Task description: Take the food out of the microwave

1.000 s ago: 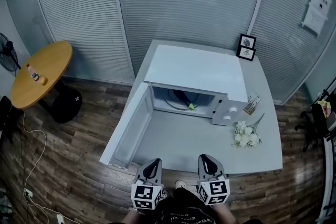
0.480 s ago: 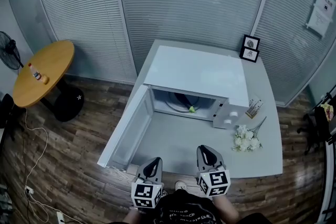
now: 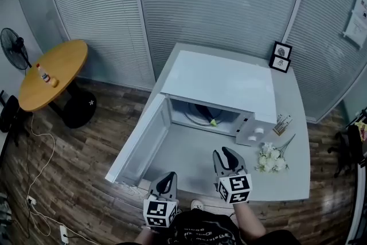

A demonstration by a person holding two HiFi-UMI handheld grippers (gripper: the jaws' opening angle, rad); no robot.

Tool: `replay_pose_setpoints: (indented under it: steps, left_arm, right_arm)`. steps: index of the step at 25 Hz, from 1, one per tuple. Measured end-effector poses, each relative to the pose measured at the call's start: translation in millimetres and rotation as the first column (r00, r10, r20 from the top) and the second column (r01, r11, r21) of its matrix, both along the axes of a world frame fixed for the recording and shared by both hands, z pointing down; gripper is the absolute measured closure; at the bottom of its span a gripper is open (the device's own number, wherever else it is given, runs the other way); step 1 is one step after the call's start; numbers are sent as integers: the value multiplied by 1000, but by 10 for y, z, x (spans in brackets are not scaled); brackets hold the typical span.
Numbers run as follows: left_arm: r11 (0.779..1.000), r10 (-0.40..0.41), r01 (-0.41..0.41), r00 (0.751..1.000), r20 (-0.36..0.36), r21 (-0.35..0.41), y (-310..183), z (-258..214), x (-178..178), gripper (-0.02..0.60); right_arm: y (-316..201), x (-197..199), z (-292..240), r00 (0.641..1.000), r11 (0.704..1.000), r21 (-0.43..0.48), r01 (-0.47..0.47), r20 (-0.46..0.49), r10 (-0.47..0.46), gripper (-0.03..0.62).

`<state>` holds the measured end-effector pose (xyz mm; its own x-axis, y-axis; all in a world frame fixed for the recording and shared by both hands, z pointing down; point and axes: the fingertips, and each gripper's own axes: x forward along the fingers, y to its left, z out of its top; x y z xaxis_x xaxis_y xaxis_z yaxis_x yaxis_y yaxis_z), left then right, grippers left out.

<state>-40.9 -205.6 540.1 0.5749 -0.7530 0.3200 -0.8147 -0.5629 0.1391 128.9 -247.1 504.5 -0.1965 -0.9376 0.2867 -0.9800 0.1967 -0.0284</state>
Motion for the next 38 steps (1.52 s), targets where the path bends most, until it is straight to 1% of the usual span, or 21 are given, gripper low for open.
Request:
replay_pose_setpoints:
  steps: [5, 10, 15, 19, 24, 27, 33, 38]
  left_arm:
    - [1000, -30, 30, 1000, 4, -2, -43, -6, -20, 574]
    - [998, -58, 58, 998, 7, -3, -99, 11, -19, 574]
    - [997, -74, 74, 997, 17, 1, -163, -8, -25, 574]
    - [995, -98, 98, 995, -10, -15, -228, -18, -14, 574]
    - [996, -91, 91, 996, 0, -23, -252, 27, 44, 574]
    - [995, -101, 101, 995, 8, -26, -275, 38, 28, 574]
    - [991, -132, 132, 991, 22, -32, -322, 63, -37, 574]
    - [988, -145, 147, 989, 42, -44, -320, 92, -88, 574]
  right_arm:
    - [-260, 43, -26, 1000, 1000, 5, 15, -5, -15, 479]
    - [-512, 94, 21, 999, 999, -13, 39, -9, -39, 467]
    - [-759, 157, 59, 999, 999, -30, 35, -16, -35, 462]
    - [-972, 185, 76, 999, 999, -33, 33, -17, -33, 462]
    - [-1238, 227, 82, 999, 998, -42, 35, -17, -36, 457]
    - [-1357, 232, 96, 999, 998, -45, 40, -21, -41, 456]
    - [-1539, 244, 251, 997, 995, -78, 56, -41, -59, 447]
    - [-1673, 226, 405, 998, 991, -125, 52, -31, -56, 442]
